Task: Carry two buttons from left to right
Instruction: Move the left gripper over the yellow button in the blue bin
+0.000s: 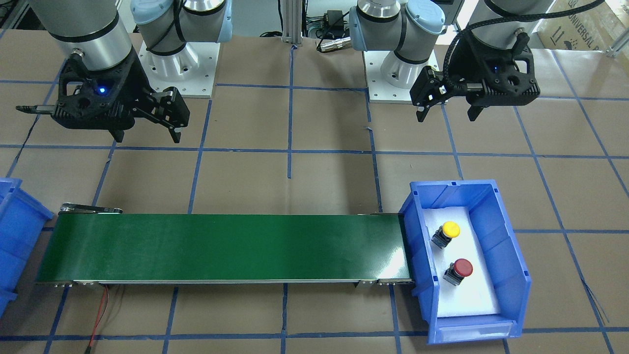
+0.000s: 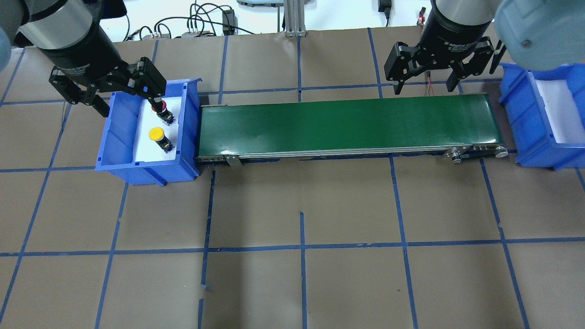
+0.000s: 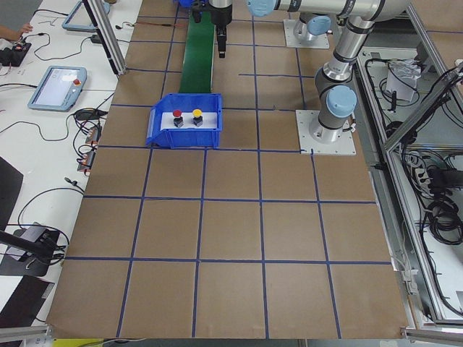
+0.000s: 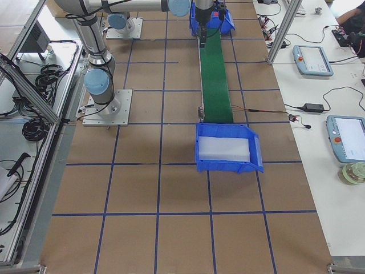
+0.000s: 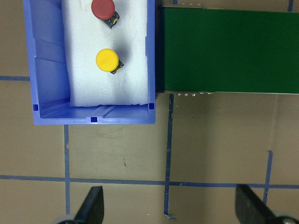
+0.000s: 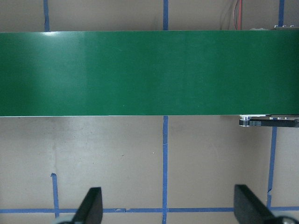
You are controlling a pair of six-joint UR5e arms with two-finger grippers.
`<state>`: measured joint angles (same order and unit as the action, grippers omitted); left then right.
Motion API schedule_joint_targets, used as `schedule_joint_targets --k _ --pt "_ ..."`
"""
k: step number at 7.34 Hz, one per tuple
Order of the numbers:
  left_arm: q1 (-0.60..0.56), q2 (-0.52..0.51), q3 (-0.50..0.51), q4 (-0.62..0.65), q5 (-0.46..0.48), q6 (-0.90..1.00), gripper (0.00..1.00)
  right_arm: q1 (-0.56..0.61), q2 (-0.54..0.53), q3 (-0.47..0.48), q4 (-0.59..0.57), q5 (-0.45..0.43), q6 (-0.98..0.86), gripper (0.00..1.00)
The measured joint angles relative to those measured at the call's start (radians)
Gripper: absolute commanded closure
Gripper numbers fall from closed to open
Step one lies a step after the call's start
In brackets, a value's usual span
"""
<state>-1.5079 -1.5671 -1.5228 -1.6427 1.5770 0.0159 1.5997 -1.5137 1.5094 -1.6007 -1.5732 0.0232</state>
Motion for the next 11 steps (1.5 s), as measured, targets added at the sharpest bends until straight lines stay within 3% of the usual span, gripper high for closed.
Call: schedule_joint_targets --k 4,7,11 --pt "0.117 -0.212 0.013 0.178 -0.003 0.173 0.00 -0.010 0.000 0.000 0.003 0.000 -0.003 0.00" --pt "0.218 -0.311 0.023 0.281 -0.015 0.263 0.00 -0.017 0.000 0.000 0.004 -0.001 -0.011 0.00" --pt "0.162 -0.382 -0.024 0.373 -0.025 0.013 0.00 -0.014 -0.001 -0.001 0.003 -0.001 -0.014 0.00"
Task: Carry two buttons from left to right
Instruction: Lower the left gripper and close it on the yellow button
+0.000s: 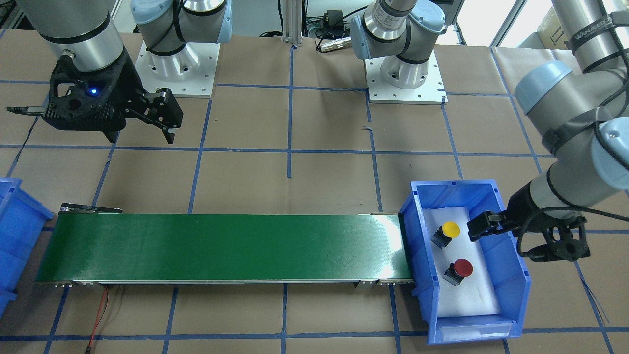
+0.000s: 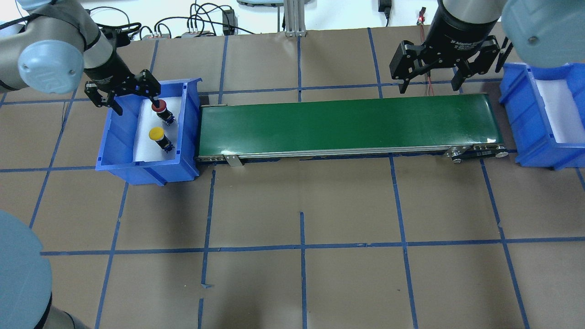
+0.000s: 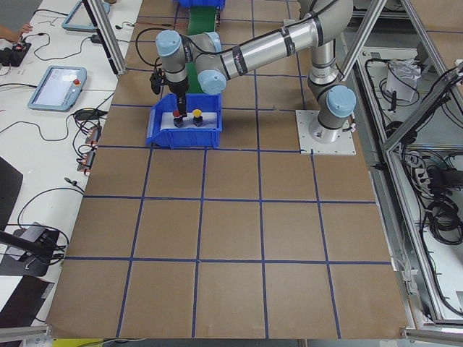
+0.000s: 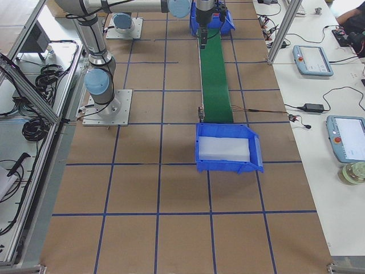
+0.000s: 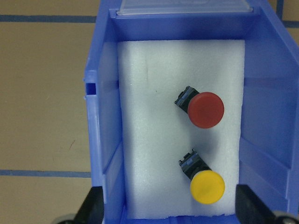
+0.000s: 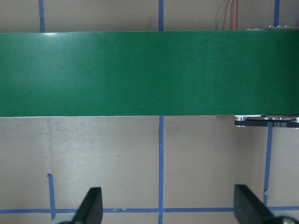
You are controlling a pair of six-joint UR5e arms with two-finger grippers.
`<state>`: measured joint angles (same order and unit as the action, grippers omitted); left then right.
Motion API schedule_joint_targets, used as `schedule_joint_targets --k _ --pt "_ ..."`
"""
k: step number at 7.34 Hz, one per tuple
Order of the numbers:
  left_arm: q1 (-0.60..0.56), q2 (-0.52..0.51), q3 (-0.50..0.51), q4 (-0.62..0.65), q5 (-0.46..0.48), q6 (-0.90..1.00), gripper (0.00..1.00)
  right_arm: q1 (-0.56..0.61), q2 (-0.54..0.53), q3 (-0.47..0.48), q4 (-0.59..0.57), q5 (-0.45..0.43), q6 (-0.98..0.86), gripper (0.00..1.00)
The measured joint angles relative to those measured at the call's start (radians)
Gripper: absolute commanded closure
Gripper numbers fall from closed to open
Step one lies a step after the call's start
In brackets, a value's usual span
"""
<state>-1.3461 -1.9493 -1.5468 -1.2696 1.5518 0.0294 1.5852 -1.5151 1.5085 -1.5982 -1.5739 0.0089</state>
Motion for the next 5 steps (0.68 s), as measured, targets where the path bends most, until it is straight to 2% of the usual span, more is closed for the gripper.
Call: schedule_joint_targets --k 5 --pt "0.025 -0.034 -0.080 0.054 -0.001 -0.150 0.00 -0.002 -0.002 0.000 0.001 0.000 -0.005 0.00"
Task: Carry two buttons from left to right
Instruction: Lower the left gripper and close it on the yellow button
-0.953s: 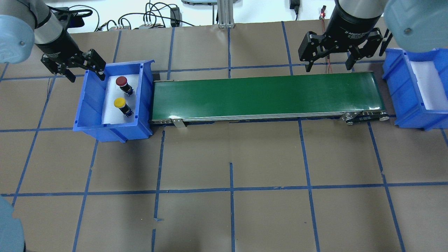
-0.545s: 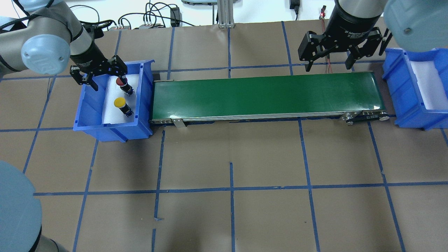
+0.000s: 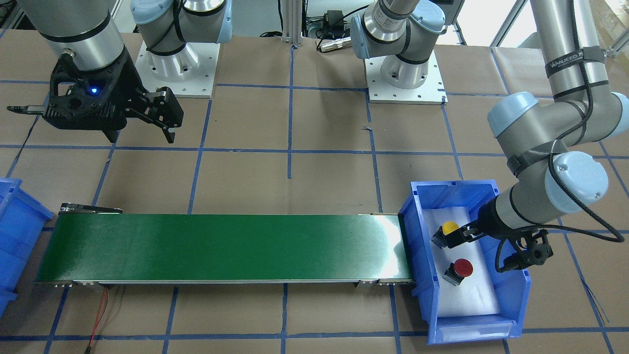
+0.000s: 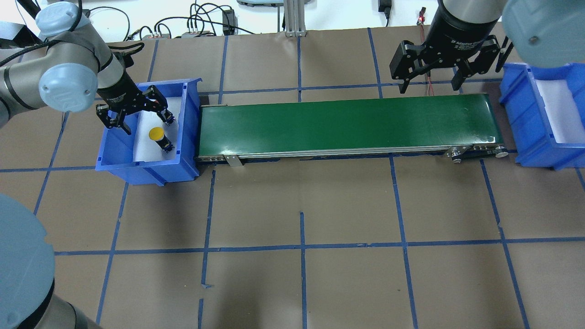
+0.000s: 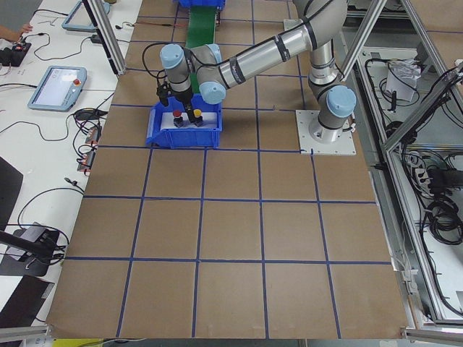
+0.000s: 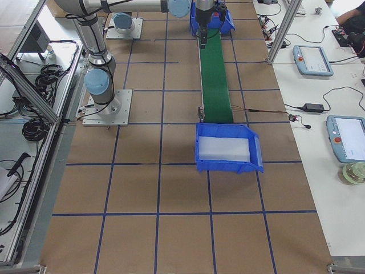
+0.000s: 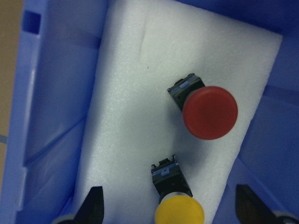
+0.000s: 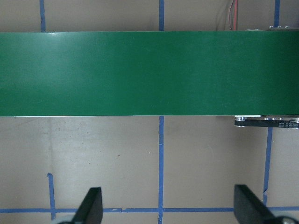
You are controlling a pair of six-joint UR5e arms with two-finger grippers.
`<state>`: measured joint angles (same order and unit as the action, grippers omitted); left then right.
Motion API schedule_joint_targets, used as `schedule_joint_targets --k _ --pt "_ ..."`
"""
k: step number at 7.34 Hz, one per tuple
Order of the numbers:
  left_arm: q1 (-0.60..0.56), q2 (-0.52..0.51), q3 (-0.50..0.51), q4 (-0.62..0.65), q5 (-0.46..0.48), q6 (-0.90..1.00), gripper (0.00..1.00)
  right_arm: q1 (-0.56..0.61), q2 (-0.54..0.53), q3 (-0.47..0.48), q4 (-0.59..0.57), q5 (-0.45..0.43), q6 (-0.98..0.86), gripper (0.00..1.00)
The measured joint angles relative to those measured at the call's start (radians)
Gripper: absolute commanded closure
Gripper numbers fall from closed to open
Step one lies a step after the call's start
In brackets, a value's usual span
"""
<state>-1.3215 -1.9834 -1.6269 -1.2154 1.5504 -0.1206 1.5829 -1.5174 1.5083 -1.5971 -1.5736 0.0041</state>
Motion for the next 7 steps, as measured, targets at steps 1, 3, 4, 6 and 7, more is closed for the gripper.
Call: schedule_joint_targets --k 1,3,4,6,7 --pt "-0.001 0.001 -0.014 0.004 0.000 -0.003 0.00 -0.001 0.000 0.000 0.000 0.001 -0.001 0.00" --pt "-0.006 0.000 -0.030 0.008 -0.012 -0.010 0.03 -0.003 0.001 0.000 0.000 0.001 -0.006 0.00" --pt "-0.006 -0.004 -0.035 0.014 -0.036 -0.015 0.12 -0.004 0.001 0.000 0.000 0.001 -0.008 0.00" --pt "-0.003 -0.014 -0.037 0.027 -0.054 -0.018 0.44 -0.004 0.001 0.000 0.000 0.001 -0.010 0.00" --pt "0.001 -0.017 -0.038 0.028 -0.055 -0.017 0.55 -0.004 0.001 0.000 0.000 0.001 -0.010 0.00"
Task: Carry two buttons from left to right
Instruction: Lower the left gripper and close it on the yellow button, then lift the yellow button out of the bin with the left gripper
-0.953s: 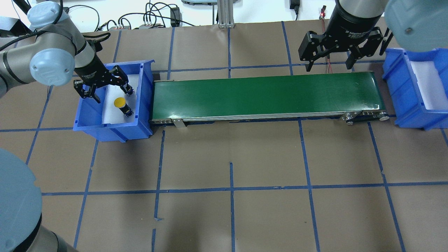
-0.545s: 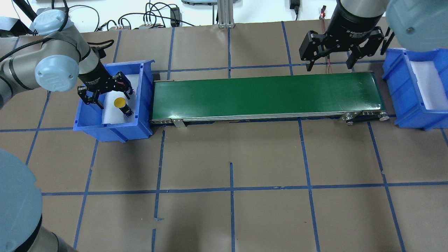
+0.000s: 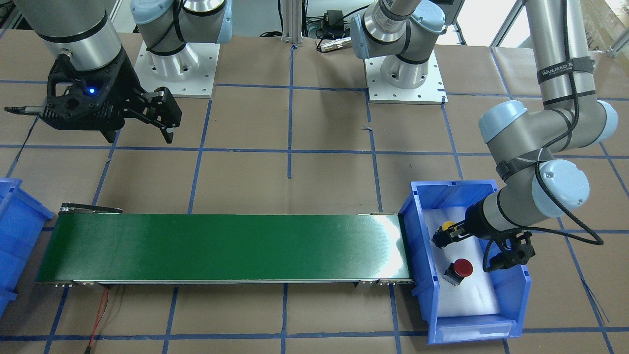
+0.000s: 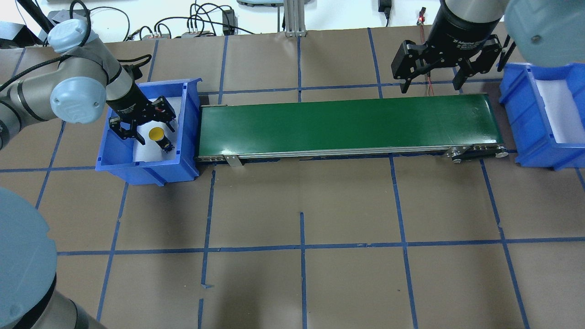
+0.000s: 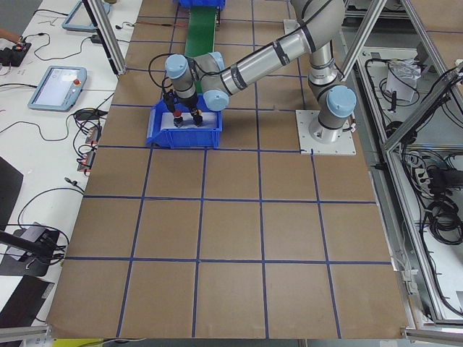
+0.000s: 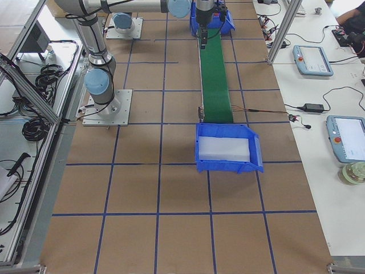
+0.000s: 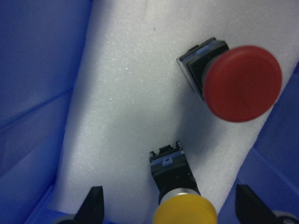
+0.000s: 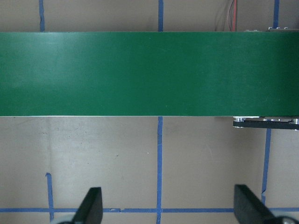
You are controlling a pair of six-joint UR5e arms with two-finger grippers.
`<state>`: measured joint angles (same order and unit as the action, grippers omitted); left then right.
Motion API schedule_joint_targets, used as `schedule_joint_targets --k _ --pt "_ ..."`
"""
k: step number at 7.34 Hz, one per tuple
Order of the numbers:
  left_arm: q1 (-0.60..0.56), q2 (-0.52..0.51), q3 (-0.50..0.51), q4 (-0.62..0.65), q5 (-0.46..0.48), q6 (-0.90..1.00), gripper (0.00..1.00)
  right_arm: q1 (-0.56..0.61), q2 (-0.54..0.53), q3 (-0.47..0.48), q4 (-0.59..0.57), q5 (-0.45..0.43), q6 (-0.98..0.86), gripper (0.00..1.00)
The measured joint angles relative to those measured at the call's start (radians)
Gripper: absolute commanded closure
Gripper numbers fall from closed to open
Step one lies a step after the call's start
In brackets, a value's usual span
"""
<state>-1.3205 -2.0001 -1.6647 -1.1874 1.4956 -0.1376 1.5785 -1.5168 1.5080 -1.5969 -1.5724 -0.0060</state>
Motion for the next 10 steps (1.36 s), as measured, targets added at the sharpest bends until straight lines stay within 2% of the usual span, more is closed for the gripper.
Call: schedule_joint_targets --k 4,8,10 --pt "0.003 0.008 0.002 -0.013 -0.005 0.000 0.64 -0.002 0.001 0.001 0.000 -0.001 -0.002 0.00" --pt "0.003 0.036 0.041 -0.068 0.012 0.018 0.64 -0.003 0.001 0.001 0.000 0.000 0.000 0.00" --pt "-0.002 0.075 0.095 -0.162 0.021 0.046 0.65 -0.003 0.001 0.000 0.000 0.000 0.000 0.00"
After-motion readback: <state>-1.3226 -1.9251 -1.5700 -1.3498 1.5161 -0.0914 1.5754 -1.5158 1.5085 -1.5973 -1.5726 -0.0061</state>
